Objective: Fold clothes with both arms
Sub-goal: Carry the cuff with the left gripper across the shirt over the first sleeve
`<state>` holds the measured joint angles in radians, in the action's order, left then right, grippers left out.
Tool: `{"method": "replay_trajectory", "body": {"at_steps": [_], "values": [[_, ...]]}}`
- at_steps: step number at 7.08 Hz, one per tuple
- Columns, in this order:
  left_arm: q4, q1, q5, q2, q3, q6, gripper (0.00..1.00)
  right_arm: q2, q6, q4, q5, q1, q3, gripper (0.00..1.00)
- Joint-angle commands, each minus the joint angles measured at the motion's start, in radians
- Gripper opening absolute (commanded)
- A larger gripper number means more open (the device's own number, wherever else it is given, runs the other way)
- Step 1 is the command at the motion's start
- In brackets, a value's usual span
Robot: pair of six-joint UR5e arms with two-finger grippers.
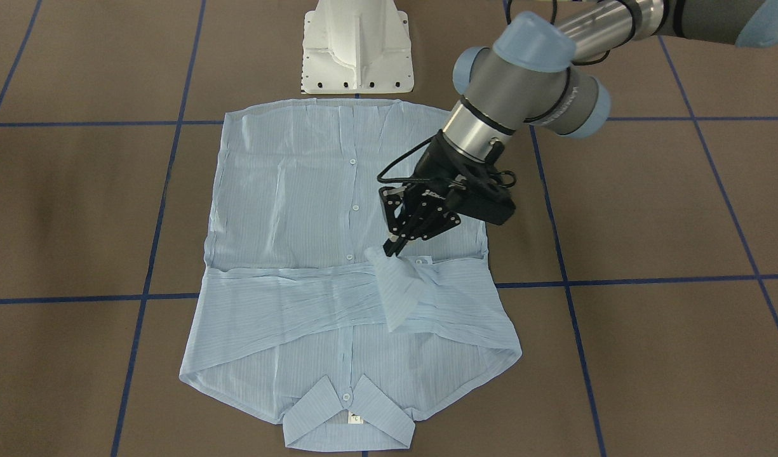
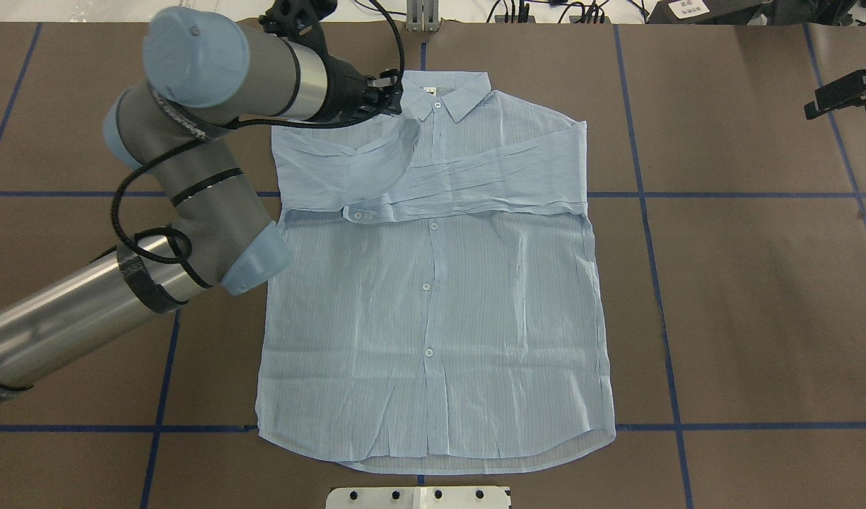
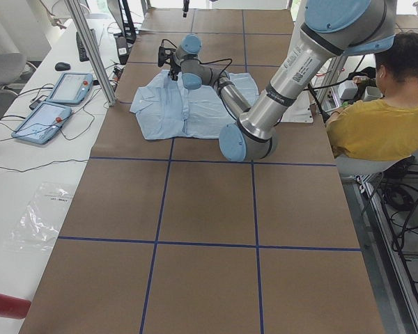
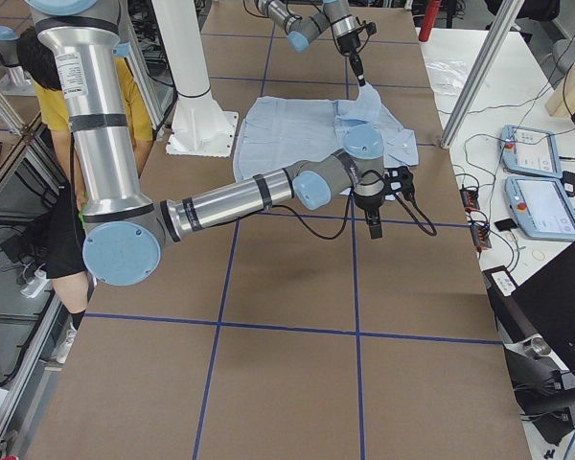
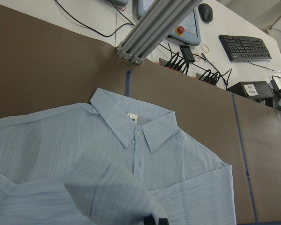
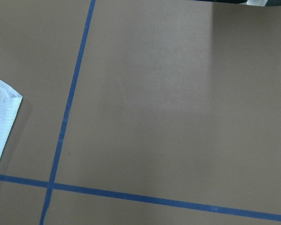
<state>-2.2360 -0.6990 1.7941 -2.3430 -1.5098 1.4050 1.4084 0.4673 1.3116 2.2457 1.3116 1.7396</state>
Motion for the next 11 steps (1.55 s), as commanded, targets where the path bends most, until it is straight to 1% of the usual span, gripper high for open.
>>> {"method": "replay_trajectory", "body": {"at_steps": [1,2,3,4,5,6,7,8,9,10,11], "values": [[-0.002,0.154,-0.154,-0.048,0.08,0.0,0.0,0.001,0.002,0.0,0.0,0.0,-0.003,1.0],[-0.004,0.221,-0.22,-0.064,0.127,0.0,0.0,0.001,0.002,0.0,0.0,0.0,-0.003,1.0],[-0.019,0.272,-0.27,-0.106,0.21,0.002,0.01,0.001,0.004,0.001,0.0,0.0,-0.005,1.0],[-0.049,0.286,-0.274,-0.164,0.286,0.002,0.65,0.001,0.004,0.0,0.0,-0.002,-0.006,1.0],[-0.059,0.294,-0.274,-0.171,0.292,-0.001,1.0,0.001,0.005,0.001,-0.002,-0.002,-0.006,1.0],[-0.044,0.293,-0.268,-0.165,0.263,-0.026,1.0,0.0,0.028,0.0,0.0,-0.002,0.003,1.0],[-0.007,0.289,-0.25,-0.126,0.21,-0.144,1.0,-0.002,0.1,-0.002,0.0,-0.018,0.029,1.0],[0.048,0.279,-0.218,-0.064,0.13,-0.212,1.0,0.001,0.179,-0.002,-0.008,-0.056,0.067,1.0],[0.108,0.239,-0.161,-0.012,0.056,-0.271,1.0,0.006,0.286,-0.002,-0.062,-0.122,0.122,1.0],[0.219,0.205,-0.113,0.043,-0.045,-0.323,1.0,0.03,0.43,-0.002,-0.163,-0.231,0.202,1.0],[0.248,0.197,-0.102,0.116,-0.153,-0.398,1.0,0.059,0.553,0.0,-0.246,-0.338,0.272,1.0]]}}
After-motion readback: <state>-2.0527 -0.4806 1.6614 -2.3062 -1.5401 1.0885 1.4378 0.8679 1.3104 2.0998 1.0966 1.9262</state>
